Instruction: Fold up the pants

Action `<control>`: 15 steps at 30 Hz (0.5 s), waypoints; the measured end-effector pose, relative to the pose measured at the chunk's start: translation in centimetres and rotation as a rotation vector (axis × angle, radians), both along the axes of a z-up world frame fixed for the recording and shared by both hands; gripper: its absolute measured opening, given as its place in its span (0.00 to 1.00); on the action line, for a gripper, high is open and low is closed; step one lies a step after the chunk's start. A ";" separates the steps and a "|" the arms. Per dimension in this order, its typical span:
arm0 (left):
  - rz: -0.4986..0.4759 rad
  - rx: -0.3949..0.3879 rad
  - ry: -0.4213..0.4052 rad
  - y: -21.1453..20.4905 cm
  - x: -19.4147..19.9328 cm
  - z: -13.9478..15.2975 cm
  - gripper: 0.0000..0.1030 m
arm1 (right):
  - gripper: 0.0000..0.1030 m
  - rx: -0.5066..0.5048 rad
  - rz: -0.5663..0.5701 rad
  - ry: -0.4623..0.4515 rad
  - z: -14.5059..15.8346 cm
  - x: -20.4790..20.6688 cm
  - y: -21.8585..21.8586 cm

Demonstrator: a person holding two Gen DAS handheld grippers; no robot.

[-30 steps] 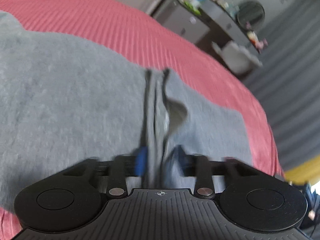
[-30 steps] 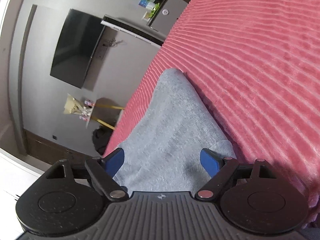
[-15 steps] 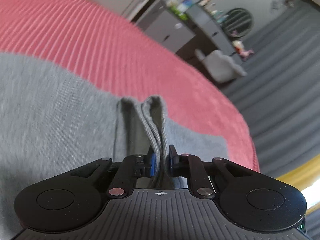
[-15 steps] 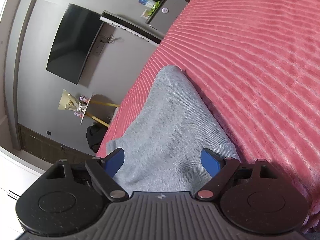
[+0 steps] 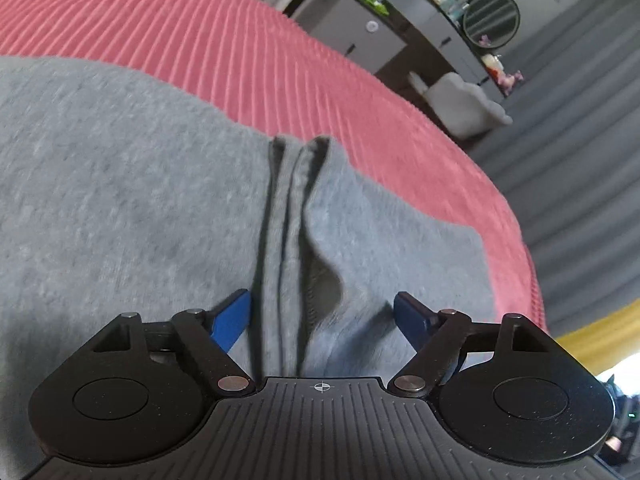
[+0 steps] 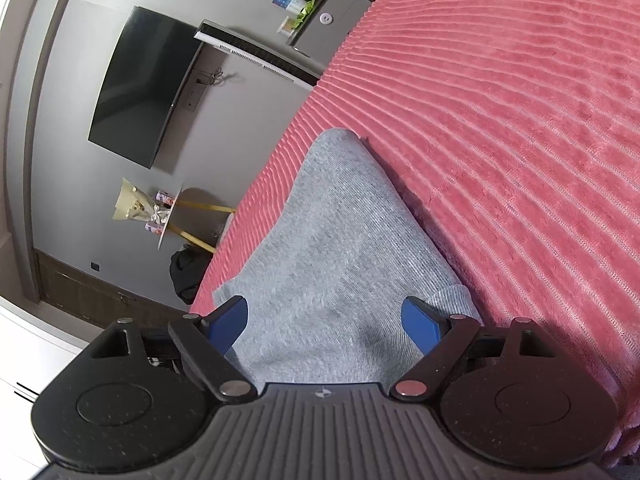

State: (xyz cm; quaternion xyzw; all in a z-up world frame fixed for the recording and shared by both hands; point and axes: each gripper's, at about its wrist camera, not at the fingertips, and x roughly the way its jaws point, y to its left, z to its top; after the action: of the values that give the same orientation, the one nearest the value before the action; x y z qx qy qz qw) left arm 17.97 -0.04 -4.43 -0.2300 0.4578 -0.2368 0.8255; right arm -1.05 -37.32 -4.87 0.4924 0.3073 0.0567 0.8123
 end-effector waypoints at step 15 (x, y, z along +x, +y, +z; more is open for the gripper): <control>0.011 -0.041 -0.124 3.5 -0.7 3.2 0.15 | 0.37 -0.371 0.100 0.085 3.0 2.8 4.8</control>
State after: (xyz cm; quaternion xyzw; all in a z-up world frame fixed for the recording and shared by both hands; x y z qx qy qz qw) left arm 17.24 3.47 -1.27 -0.2340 0.3994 -0.2554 0.8488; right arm 1.79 -32.49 -1.92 0.3205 0.3708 0.0187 0.8715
